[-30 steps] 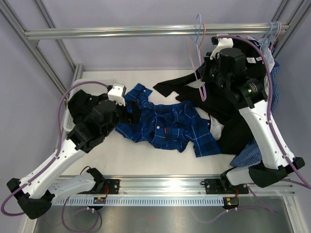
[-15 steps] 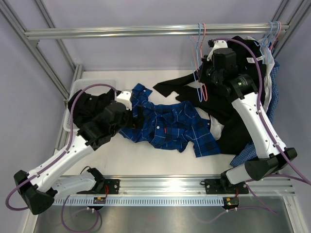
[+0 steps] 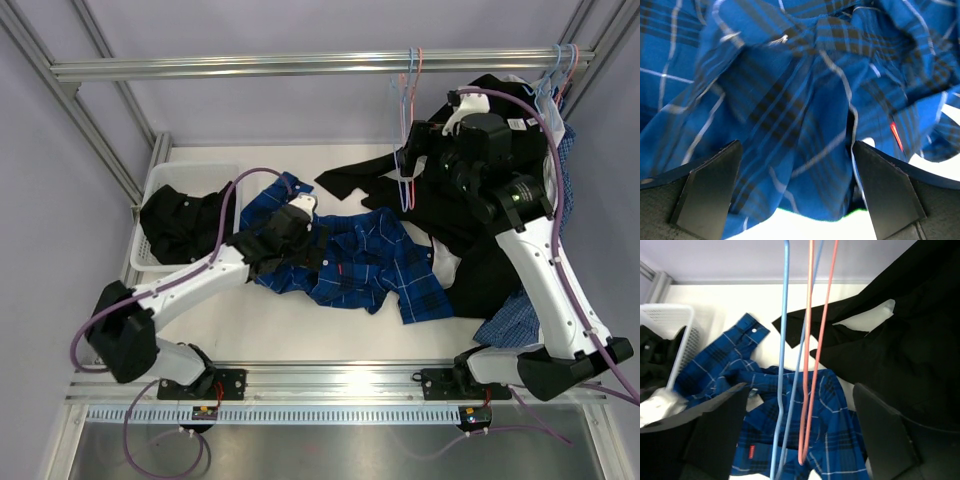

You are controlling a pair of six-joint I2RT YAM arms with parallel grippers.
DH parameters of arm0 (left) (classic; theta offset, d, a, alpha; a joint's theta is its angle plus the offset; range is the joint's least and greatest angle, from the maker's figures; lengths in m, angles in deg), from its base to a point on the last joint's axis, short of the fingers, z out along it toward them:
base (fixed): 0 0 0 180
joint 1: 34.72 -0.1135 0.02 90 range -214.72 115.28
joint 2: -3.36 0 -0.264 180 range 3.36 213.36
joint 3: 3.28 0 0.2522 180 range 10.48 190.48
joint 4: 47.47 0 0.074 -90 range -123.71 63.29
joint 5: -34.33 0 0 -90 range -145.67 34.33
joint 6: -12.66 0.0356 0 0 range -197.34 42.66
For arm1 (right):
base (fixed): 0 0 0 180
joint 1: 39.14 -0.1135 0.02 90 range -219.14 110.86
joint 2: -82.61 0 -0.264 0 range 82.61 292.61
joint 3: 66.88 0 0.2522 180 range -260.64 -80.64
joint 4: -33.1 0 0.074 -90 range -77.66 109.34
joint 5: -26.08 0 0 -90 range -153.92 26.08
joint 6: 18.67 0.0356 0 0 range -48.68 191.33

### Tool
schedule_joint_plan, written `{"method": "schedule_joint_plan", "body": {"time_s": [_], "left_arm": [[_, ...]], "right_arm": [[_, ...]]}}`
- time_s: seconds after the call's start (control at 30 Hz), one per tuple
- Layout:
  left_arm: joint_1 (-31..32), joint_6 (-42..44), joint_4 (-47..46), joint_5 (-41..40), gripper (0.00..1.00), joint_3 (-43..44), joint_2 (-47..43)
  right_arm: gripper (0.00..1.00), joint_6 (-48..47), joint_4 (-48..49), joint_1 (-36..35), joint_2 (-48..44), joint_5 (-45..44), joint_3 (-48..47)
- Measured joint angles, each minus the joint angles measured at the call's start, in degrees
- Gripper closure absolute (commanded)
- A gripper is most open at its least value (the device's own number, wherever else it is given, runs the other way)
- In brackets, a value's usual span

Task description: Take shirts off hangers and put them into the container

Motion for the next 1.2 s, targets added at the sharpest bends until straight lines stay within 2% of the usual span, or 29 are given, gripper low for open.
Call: {"method": "schedule_joint_plan", "body": {"time_s": [0.47, 0.57, 0.6, 0.63, 0.67, 0.7, 0.87, 1.0, 1.1, 1.2], "left_arm": [[1.6, -1.8, -6.0, 0.3, 0.01, 9.0, 26.2], [2.5, -2.6, -6.9, -0.5, 0.3, 9.3, 29.3], [2.8, -3.0, -7.4, -0.5, 0.45, 9.5, 29.4], [3.0, -3.2, -8.1, -0.6, 0.74, 9.6, 29.7], [3.3, -3.7, -8.7, -0.6, 0.9, 9.7, 29.8], [3.5, -4.2, -9.4, -0.4, 1.0, 9.7, 29.9], [4.4, -3.7, -7.7, -2.1, 1.0, 9.2, 27.7], [3.7, -1.8, 0.7, -5.6, 1.0, 9.4, 16.1], [-0.3, -0.2, 5.9, -7.9, 1.0, 13.0, 3.7], [-8.7, 1.5, 6.6, -8.7, 1.0, 17.5, -6.1]], "right_arm": [[0.01, -1.2, -0.6, 0.0, -17.2, 1.2, 11.8], [0.01, -1.2, -0.5, 0.0, -17.9, 1.3, 14.5], [0.01, -1.2, -0.5, 0.0, -17.9, 1.3, 15.4], [0.01, -1.2, -0.5, 0.0, -17.9, 1.4, 16.3], [0.0, -1.2, -0.6, 0.1, -17.7, 1.4, 17.3], [0.01, -1.2, -0.6, 0.1, -17.7, 1.4, 18.0], [0.01, -1.7, -0.5, 0.1, -17.3, 1.6, 19.1], [0.01, -2.3, -0.5, 0.1, -17.3, 1.9, 18.8], [0.0, -2.9, -0.5, 0.1, -17.3, 1.9, 17.8], [0.01, -3.3, -0.3, 0.1, -17.4, 2.3, 16.4]]}}
